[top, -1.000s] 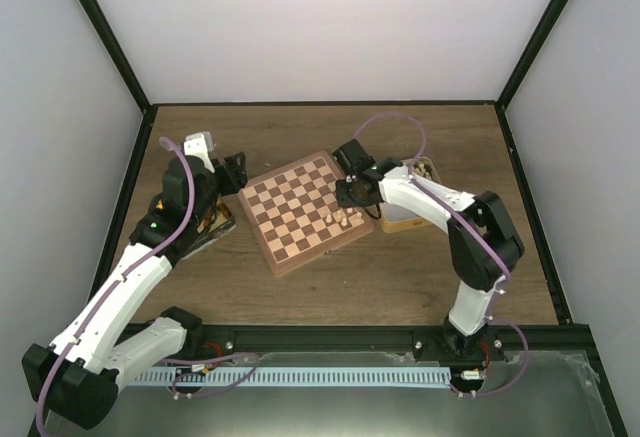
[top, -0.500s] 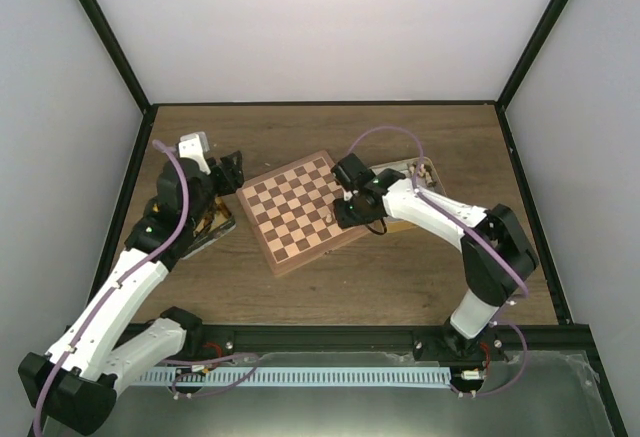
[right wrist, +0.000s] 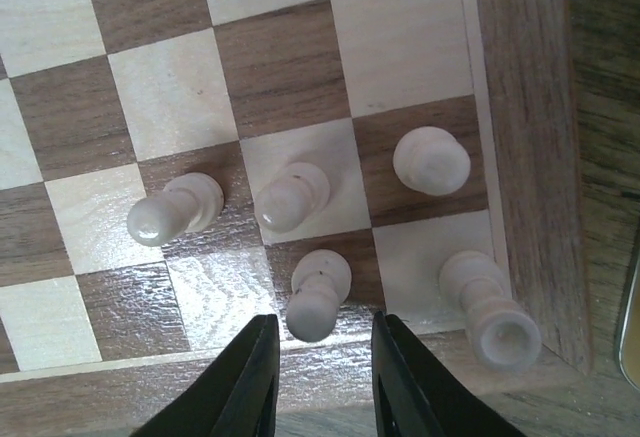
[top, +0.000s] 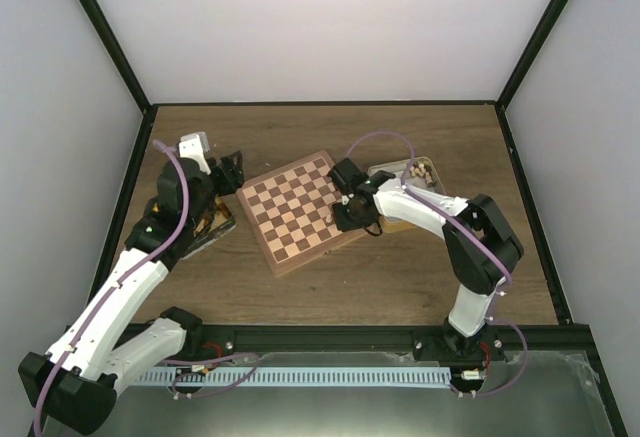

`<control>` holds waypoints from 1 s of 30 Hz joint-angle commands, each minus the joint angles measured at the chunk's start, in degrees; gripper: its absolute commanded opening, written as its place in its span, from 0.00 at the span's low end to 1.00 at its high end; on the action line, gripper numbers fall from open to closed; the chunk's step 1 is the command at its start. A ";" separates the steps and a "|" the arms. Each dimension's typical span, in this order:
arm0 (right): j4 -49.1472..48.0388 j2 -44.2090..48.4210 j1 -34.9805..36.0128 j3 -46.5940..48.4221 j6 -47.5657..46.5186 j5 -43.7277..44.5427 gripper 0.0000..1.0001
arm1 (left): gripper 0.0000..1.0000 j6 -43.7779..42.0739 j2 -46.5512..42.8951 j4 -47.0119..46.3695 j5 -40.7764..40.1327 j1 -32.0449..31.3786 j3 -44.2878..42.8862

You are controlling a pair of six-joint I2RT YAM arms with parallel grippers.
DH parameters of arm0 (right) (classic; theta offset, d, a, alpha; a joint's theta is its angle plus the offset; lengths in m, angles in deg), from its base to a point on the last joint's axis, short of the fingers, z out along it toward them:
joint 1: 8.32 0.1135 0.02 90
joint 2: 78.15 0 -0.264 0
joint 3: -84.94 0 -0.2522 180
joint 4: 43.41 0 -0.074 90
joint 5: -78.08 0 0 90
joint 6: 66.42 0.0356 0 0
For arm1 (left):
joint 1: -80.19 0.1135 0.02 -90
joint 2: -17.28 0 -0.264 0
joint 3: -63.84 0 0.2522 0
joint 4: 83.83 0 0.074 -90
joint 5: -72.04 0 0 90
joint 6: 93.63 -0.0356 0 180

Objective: Set up the chess pieces on the board
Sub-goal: Pick up the chess piece from the chessboard.

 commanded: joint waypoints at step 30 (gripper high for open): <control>0.89 3.44 4.26 1.86 -1.56 -4.17 0.08 | 0.70 0.91 0.25 -0.96 0.74 0.26 0.64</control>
